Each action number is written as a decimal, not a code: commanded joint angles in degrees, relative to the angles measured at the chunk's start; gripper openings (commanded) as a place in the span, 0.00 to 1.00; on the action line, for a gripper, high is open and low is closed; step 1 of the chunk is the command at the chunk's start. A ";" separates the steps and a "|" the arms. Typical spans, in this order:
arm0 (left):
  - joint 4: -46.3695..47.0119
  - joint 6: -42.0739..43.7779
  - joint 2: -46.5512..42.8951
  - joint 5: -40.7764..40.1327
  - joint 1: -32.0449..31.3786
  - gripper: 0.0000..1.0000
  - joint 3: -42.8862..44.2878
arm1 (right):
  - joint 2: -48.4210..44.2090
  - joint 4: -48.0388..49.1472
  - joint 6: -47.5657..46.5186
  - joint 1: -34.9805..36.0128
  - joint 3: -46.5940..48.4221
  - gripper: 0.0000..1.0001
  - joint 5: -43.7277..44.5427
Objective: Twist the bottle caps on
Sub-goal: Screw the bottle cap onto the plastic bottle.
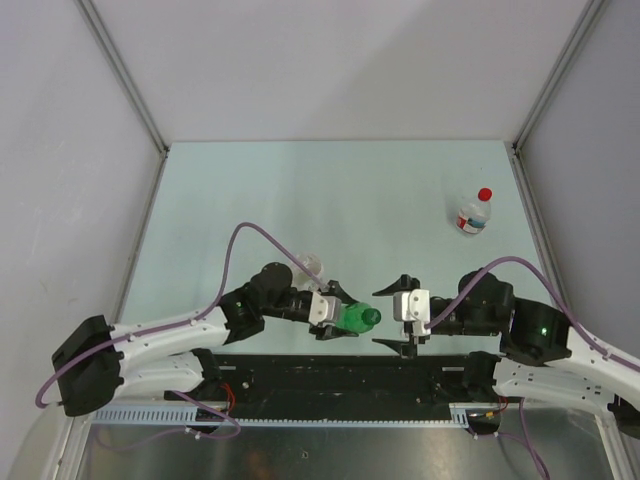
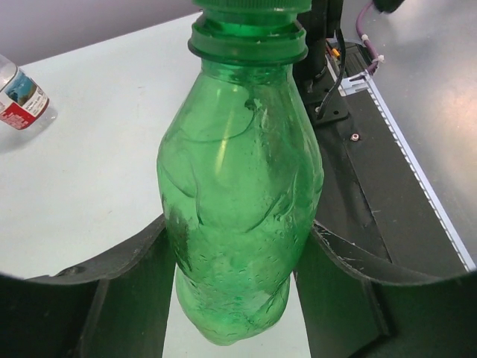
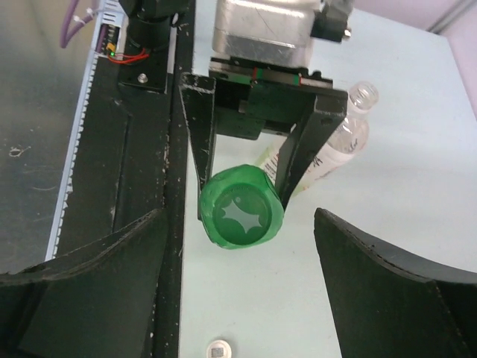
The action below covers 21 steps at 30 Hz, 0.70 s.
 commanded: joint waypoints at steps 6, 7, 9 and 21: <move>1.02 -1.14 2.43 2.88 0.36 0.00 3.82 | 2.57 4.55 -1.30 0.25 0.53 0.82 -5.21; 1.06 -1.20 2.49 2.96 0.36 0.00 3.83 | 2.76 4.35 -1.34 0.23 0.52 0.82 -5.04; 1.09 -1.25 2.43 3.03 0.32 0.00 3.86 | 2.74 3.78 -1.15 0.28 0.52 0.80 -4.48; 1.31 -1.01 2.45 4.27 0.36 0.00 3.77 | -0.93 0.99 0.82 0.29 0.52 0.62 -1.82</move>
